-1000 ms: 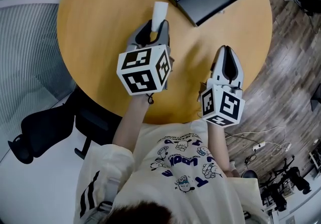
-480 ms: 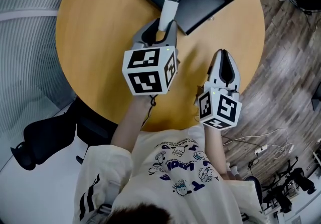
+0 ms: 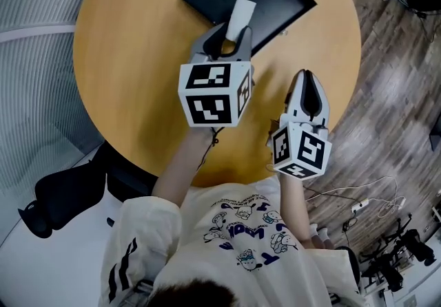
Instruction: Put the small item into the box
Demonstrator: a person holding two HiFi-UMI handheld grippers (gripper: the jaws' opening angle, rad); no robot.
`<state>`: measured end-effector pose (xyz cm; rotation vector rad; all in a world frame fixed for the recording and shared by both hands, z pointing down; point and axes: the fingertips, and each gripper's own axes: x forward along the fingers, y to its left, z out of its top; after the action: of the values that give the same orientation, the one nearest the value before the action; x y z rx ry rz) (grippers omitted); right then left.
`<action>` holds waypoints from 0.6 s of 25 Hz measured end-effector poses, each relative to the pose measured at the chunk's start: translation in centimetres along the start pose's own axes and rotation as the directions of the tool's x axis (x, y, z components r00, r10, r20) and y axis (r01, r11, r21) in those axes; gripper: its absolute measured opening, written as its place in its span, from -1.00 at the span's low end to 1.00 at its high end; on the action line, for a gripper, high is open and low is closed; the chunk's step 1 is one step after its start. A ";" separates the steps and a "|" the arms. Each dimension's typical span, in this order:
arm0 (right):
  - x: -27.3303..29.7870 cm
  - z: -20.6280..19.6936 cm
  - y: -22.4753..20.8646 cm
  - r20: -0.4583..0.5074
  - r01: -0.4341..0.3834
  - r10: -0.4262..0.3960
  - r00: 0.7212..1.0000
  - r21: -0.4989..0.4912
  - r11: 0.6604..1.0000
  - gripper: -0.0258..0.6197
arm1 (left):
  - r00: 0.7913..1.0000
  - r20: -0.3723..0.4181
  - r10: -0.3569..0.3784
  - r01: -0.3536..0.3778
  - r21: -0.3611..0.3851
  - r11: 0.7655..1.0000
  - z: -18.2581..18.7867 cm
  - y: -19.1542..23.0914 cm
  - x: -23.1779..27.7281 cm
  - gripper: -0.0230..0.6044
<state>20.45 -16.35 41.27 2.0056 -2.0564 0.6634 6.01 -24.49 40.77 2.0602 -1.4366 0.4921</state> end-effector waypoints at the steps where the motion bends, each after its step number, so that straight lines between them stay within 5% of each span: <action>1: 0.2 0.0 -0.2 -0.001 0.001 -0.001 1.000 0.001 1.000 -0.77 | 1.000 -0.006 -0.001 0.001 0.002 1.000 -0.1 -0.1 0.4 -0.45; 15: 2.8 -1.0 -1.2 -0.039 0.014 -0.013 0.999 0.008 1.000 -0.77 | 0.993 -0.119 0.008 0.002 0.080 0.997 -2.5 -0.7 5.0 -0.44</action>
<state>21.30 -18.36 43.58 1.9928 -2.0198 0.7033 8.50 -26.36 45.52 2.0538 -1.3706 0.6726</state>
